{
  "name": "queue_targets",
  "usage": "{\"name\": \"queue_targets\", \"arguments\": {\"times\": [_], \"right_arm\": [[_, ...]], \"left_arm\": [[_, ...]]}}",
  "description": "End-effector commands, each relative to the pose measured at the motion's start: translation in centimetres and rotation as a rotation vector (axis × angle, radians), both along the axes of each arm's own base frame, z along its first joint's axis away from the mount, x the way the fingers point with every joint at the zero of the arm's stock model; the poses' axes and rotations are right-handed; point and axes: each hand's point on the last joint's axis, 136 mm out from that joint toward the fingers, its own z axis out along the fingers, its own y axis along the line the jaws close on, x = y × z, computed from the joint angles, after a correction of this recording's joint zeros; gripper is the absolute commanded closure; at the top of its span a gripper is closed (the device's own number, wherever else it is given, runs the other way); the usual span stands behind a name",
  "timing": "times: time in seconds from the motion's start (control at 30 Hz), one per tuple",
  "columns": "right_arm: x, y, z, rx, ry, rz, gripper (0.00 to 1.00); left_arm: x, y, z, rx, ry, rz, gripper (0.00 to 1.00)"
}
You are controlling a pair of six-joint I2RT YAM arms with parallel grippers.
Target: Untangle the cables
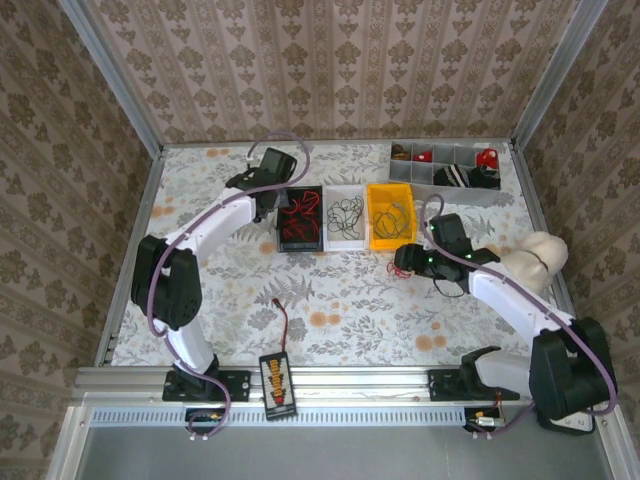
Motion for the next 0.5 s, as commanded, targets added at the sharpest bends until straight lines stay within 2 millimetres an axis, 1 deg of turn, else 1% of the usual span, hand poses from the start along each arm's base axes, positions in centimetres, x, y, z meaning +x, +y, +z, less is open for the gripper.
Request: {"name": "queue_targets", "arguments": {"times": [0.0,0.13,0.17,0.23,0.33,0.4,0.43,0.47], "right_arm": [[0.2,0.0,-1.0,-0.118,0.017,0.033,0.42],[1.4,0.5,-1.9,-0.195,0.032,0.056,0.44],[1.5,0.5,-2.7,-0.215,0.057,0.059,0.45],[2.0,0.9,-3.3,-0.231,0.069,0.07,0.46],[2.9,1.4,-4.0,-0.244,0.064,0.083,0.5],[3.3,1.7,-4.3,-0.251,0.068,0.094,0.59],[3.3,1.8,-4.5,-0.255,0.075,0.101,0.64],[3.3,1.9,-4.7,-0.257,0.08,0.105,0.71]], "left_arm": [[-0.4,0.1,0.2,-0.066,-0.013,0.045,0.54],[-1.1,0.7,-0.5,-0.072,0.006,0.058,0.54],[-1.3,0.8,-0.7,-0.074,0.007,0.061,0.54],[-1.6,1.0,-1.0,-0.078,0.013,0.07,0.54],[-1.9,1.4,-1.4,-0.082,0.023,0.079,0.54],[-2.0,1.5,-1.6,-0.087,0.026,0.085,0.54],[-2.0,1.6,-1.7,-0.091,0.03,0.085,0.54],[-2.1,1.7,-1.8,-0.095,0.032,0.088,0.54]]}}
